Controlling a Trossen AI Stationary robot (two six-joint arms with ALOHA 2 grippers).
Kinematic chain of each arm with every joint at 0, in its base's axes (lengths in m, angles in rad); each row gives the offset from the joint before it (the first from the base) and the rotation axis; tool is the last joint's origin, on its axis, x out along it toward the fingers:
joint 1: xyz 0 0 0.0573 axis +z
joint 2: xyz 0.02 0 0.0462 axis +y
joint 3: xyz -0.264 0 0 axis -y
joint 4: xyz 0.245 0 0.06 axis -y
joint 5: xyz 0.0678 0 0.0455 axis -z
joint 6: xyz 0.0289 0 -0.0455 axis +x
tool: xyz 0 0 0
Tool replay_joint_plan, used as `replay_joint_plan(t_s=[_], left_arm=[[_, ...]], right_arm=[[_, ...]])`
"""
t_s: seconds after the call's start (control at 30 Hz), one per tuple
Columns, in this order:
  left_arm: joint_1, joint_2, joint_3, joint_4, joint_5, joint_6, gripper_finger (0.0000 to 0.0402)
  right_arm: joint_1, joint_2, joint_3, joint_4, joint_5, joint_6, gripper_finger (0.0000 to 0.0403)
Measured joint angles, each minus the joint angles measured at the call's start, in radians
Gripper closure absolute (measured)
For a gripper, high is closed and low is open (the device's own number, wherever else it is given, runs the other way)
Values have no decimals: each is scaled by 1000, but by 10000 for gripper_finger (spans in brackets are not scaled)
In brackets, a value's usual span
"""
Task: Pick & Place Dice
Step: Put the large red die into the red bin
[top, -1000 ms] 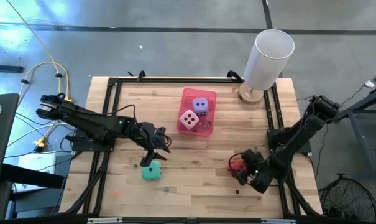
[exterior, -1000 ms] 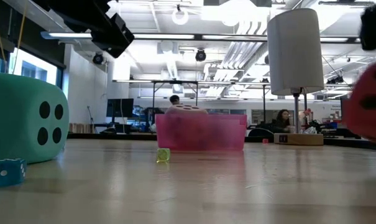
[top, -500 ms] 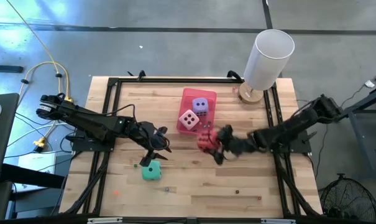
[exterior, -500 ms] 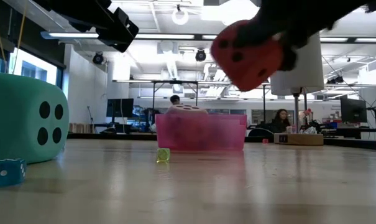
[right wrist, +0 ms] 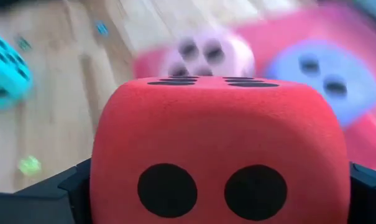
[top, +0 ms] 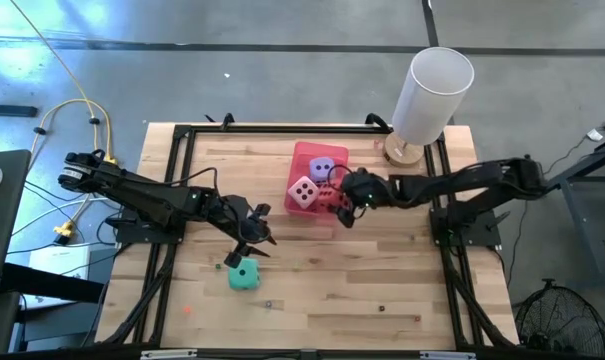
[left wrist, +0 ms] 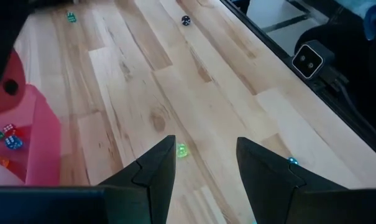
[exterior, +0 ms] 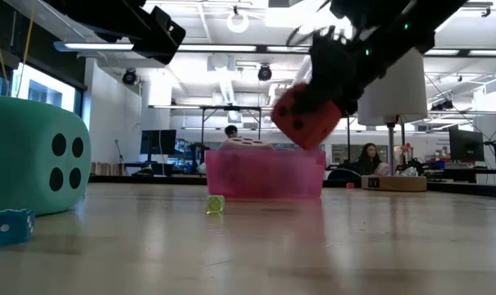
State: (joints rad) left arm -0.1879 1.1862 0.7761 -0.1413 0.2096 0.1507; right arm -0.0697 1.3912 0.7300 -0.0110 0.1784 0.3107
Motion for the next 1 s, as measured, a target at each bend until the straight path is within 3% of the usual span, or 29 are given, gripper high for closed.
replay_joint_plan(t_s=[0.3, 0.67, 1.0], left_arm=[[3, 0, 0, 72, -2, 9, 238], [3, 0, 0, 91, -54, 7, 238], [7, 0, 0, 90, -55, 57, 238]], right_arm=[[-65, 1, 25, -173, -161, 24, 12], [-69, 3, 246, -490, -159, -27, 9], [-61, 91, 261, -534, -189, -136, 9]])
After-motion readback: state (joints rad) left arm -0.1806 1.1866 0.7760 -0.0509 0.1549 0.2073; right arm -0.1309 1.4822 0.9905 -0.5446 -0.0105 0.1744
